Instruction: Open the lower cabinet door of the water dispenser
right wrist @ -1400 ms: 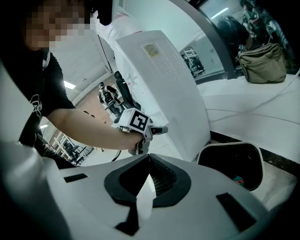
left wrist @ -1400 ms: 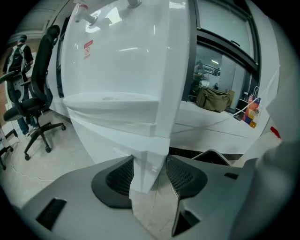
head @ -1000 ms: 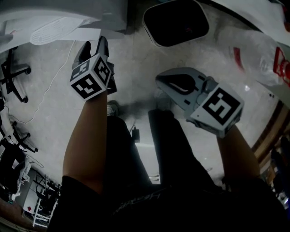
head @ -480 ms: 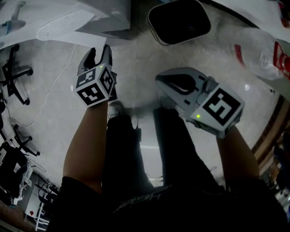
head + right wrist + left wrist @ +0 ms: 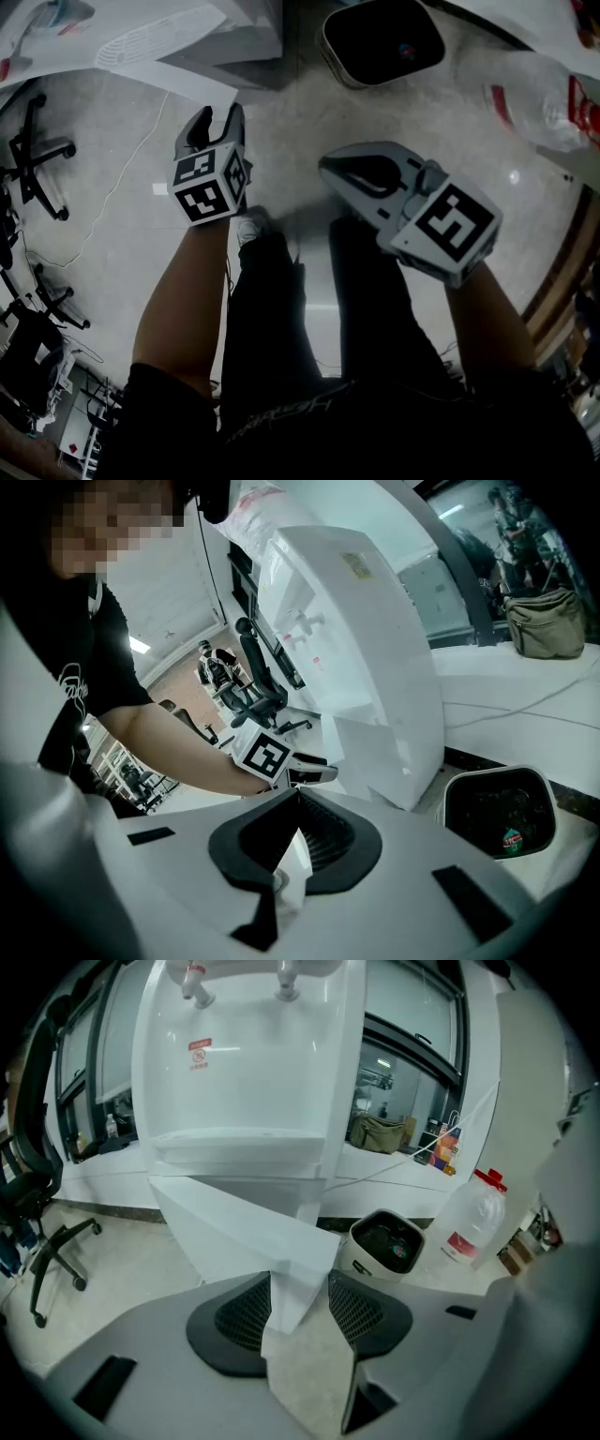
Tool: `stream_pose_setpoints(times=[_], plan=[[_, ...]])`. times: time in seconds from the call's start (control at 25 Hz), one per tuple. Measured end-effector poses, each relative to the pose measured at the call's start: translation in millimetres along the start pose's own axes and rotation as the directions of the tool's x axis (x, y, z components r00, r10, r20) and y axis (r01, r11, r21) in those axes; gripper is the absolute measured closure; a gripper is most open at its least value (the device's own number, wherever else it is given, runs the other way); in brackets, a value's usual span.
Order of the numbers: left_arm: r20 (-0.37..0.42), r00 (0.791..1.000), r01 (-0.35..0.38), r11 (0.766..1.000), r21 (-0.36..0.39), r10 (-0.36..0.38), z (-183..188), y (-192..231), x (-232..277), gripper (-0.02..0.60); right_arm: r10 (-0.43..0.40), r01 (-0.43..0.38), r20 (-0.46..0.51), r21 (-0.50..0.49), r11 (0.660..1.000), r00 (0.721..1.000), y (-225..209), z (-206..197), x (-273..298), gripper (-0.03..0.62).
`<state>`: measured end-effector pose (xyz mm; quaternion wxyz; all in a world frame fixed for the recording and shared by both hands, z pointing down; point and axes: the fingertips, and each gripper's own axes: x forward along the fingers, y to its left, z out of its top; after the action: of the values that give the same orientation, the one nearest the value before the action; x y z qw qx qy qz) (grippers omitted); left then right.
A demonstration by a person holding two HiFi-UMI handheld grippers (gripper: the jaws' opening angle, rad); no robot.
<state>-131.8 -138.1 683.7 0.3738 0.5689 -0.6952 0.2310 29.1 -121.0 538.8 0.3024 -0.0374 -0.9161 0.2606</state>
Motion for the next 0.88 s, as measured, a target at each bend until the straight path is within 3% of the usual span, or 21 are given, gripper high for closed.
stream_pose_setpoints(times=[0.44, 0.88], plan=[[-0.04, 0.995, 0.093, 0.99, 0.104, -0.089, -18, 16, -17, 0.387, -0.039, 0.039, 0.032, 0.019, 0.999, 0.999, 34, 8, 29, 0.582], [-0.088, 0.988, 0.143, 0.972, 0.188, -0.128, -44, 38, -40, 0.407, -0.072, 0.07, 0.056, 0.044, 0.997, 0.996, 73, 13, 60, 0.582]])
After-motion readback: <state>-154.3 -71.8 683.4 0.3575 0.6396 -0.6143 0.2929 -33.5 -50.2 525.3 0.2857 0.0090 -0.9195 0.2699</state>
